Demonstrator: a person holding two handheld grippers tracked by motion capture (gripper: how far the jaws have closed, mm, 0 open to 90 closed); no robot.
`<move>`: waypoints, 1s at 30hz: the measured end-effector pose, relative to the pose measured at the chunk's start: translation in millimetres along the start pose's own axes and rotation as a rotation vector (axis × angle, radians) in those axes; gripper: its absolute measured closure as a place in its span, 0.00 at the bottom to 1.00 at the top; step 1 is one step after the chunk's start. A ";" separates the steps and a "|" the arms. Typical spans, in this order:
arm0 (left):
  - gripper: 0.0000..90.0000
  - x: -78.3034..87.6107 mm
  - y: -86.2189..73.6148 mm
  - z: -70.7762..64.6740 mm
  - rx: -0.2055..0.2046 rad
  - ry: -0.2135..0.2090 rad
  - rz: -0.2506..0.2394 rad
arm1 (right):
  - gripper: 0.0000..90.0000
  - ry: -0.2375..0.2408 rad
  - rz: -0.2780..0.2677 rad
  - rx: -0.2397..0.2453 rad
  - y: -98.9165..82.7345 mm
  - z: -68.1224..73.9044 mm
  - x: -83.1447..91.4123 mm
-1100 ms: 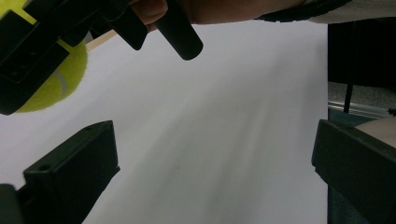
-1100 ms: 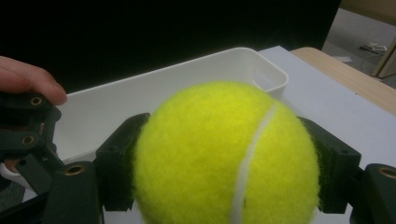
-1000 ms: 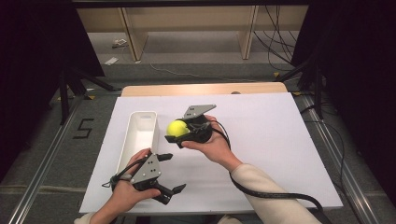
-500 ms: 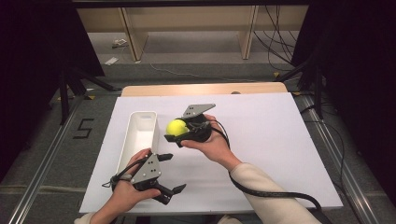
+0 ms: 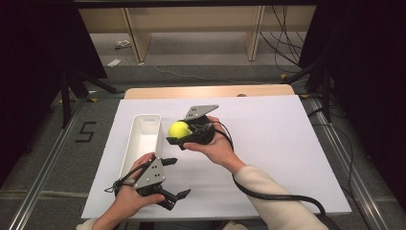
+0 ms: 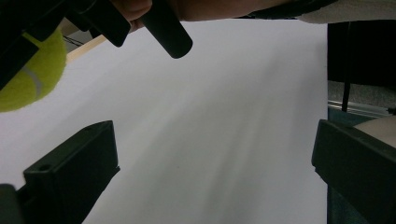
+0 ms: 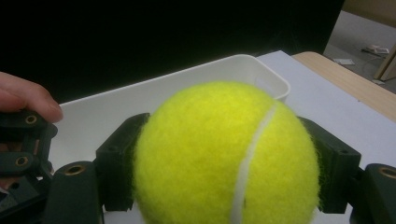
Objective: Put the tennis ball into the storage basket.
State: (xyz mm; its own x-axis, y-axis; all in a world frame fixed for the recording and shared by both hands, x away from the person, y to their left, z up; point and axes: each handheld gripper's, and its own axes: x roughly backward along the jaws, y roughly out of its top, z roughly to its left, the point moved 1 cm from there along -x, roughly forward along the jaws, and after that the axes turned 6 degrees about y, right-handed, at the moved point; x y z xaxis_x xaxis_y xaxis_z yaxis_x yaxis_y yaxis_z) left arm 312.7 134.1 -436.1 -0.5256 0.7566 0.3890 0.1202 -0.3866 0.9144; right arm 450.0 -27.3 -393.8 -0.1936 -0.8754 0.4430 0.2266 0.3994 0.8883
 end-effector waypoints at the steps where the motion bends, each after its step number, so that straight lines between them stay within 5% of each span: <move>1: 0.00 0.0 0.0 0.0 0.000 0.000 0.000 | 0.29 0.001 -0.002 0.001 0.6 0.1 -0.6; 30: 0.00 0.1 -0.1 0.0 -0.002 -0.002 0.001 | 0.29 0.013 0.003 0.009 8.6 1.7 -10.5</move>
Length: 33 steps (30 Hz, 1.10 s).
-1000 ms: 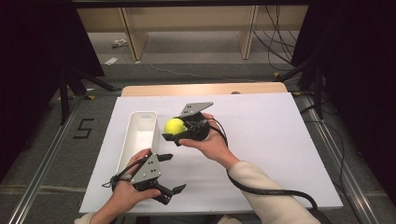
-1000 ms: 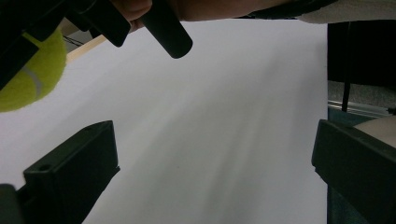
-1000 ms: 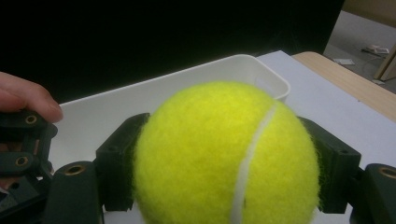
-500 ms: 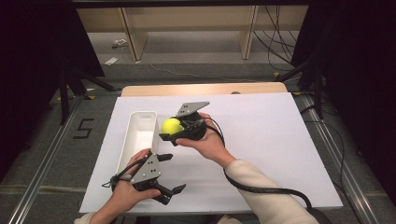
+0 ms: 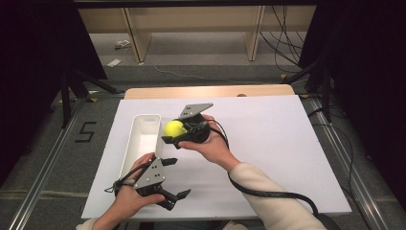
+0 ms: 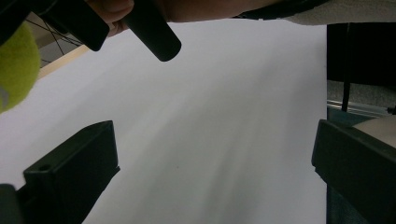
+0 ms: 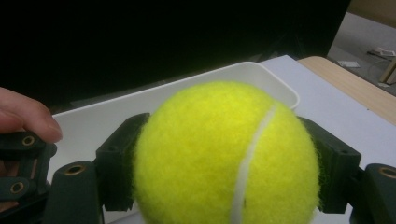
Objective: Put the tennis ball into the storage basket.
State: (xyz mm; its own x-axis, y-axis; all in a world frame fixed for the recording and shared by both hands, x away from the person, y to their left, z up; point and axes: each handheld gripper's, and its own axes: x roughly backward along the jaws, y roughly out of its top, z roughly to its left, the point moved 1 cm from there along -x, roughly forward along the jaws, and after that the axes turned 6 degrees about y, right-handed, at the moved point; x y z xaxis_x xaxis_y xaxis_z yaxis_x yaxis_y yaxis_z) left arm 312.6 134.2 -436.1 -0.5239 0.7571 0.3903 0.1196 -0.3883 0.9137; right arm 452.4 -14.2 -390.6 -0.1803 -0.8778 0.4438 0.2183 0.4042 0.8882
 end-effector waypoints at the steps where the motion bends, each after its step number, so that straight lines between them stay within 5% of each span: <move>1: 0.00 0.0 0.0 0.0 0.000 0.000 0.000 | 0.29 0.000 -0.001 0.001 0.1 0.0 -0.3; 33: 0.00 0.4 -0.2 0.1 -0.003 0.000 0.001 | 0.29 0.017 0.011 0.021 8.7 3.5 -14.6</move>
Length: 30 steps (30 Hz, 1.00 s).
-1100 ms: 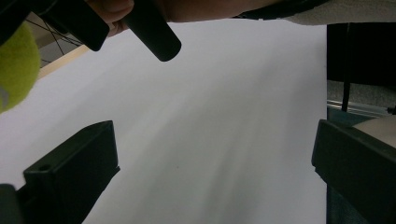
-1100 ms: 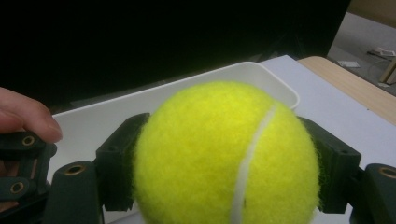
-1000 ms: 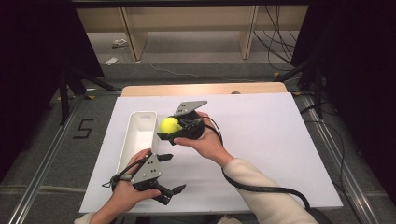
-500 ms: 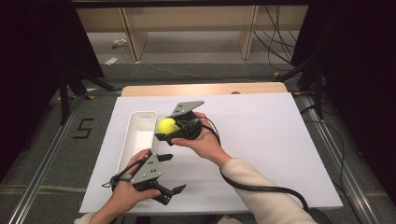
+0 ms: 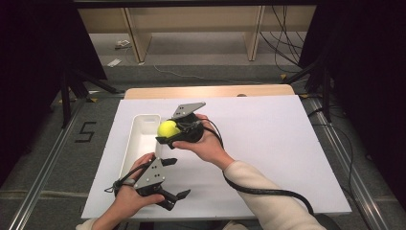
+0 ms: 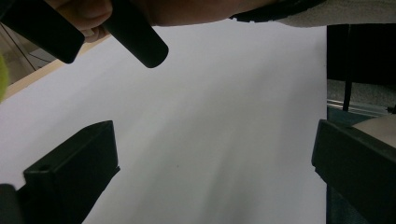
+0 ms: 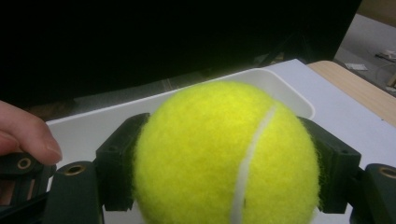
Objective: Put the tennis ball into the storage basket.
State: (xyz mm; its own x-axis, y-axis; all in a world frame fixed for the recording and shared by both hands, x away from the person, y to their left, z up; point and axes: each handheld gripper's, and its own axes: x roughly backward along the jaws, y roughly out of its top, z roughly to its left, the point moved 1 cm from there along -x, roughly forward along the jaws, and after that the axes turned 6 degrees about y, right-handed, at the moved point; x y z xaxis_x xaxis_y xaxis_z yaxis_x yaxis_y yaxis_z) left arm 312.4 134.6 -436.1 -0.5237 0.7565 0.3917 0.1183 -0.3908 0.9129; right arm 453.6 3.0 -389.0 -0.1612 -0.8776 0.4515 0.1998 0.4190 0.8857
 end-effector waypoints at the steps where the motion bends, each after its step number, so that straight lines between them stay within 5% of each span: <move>1: 0.00 0.0 0.0 0.0 -0.001 0.000 0.000 | 0.29 0.001 0.001 0.001 0.6 0.1 -0.6; 30: 0.00 0.3 0.4 -0.2 -0.002 -0.002 -0.001 | 0.29 0.017 0.006 0.011 10.4 1.4 -12.5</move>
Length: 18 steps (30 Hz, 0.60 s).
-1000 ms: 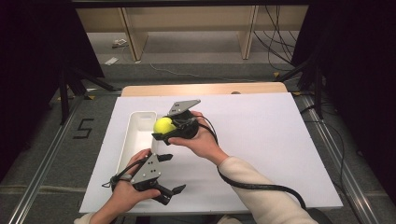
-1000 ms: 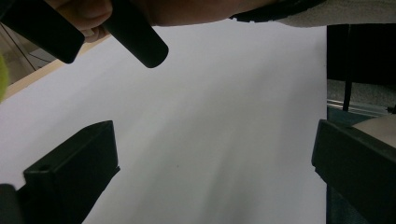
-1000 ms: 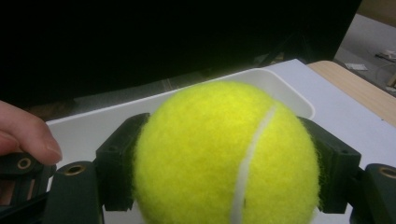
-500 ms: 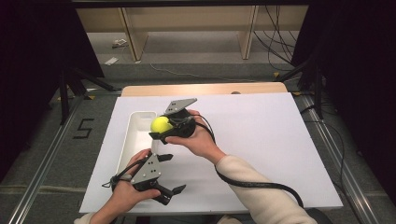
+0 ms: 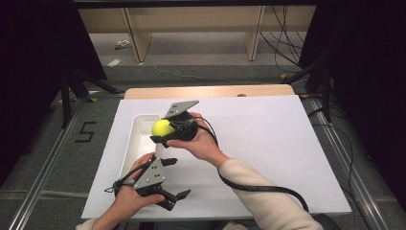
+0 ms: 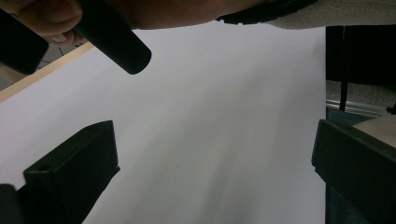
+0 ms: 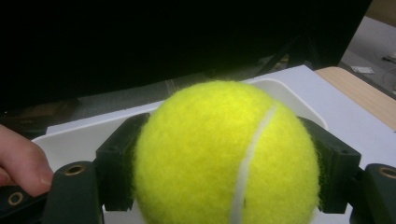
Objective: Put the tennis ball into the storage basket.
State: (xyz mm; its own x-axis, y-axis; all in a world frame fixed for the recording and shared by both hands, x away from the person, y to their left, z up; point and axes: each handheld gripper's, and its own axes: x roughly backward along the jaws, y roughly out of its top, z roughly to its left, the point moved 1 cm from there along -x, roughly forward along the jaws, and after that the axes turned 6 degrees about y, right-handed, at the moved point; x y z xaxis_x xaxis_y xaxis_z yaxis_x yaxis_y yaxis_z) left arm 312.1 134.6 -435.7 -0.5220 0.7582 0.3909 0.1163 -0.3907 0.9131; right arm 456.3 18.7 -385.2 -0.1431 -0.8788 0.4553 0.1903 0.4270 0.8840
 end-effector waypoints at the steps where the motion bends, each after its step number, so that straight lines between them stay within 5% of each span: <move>1: 0.00 0.0 0.0 0.0 0.000 0.000 0.000 | 0.29 0.000 0.000 0.002 0.2 -0.1 -0.4; 18: 0.00 -0.1 0.1 -0.4 0.001 -0.003 0.000 | 0.29 0.011 0.007 0.002 1.7 1.2 -8.0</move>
State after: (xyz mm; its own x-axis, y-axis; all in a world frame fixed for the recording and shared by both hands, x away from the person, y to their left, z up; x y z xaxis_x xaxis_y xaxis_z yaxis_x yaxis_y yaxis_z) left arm 311.8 134.2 -435.7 -0.5198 0.7595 0.3911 0.1174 -0.3899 0.9133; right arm 456.7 26.7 -387.2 -0.1311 -0.8778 0.4607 0.1891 0.4341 0.8808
